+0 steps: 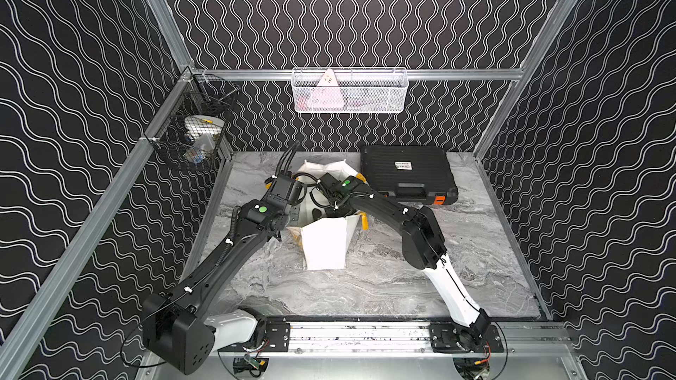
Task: Place the art knife into the pouch
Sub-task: Place the utility knife in the pouch.
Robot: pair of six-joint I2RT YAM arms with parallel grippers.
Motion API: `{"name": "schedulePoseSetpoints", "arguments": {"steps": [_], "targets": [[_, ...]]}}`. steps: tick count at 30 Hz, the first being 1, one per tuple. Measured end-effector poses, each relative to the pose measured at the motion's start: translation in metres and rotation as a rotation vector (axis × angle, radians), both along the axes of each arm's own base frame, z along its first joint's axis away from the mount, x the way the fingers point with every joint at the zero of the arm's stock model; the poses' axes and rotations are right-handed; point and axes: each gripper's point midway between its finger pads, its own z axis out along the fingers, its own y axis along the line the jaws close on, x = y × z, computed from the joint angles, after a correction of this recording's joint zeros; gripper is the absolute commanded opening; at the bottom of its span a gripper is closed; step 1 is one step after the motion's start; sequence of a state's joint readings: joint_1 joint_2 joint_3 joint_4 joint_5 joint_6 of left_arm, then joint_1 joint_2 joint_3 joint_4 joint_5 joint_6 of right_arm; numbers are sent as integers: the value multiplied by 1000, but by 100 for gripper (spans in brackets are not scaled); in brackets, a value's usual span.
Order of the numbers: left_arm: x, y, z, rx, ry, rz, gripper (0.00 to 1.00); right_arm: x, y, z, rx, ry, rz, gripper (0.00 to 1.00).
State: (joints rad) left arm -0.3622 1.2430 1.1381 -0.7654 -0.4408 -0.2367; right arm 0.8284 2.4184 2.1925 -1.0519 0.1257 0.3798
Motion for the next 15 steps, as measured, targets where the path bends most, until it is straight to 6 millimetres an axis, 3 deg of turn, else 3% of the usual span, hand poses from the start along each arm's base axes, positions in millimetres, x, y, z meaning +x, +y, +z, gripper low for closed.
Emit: {"name": "schedulePoseSetpoints", "arguments": {"steps": [5, 15], "targets": [[1, -1, 1, -3, -7, -1, 0, -4, -3, 13, 19, 4, 9, 52], [2, -1, -2, 0, 0, -1, 0, -12, 12, 72, 180, -23, 37, 56]]}}
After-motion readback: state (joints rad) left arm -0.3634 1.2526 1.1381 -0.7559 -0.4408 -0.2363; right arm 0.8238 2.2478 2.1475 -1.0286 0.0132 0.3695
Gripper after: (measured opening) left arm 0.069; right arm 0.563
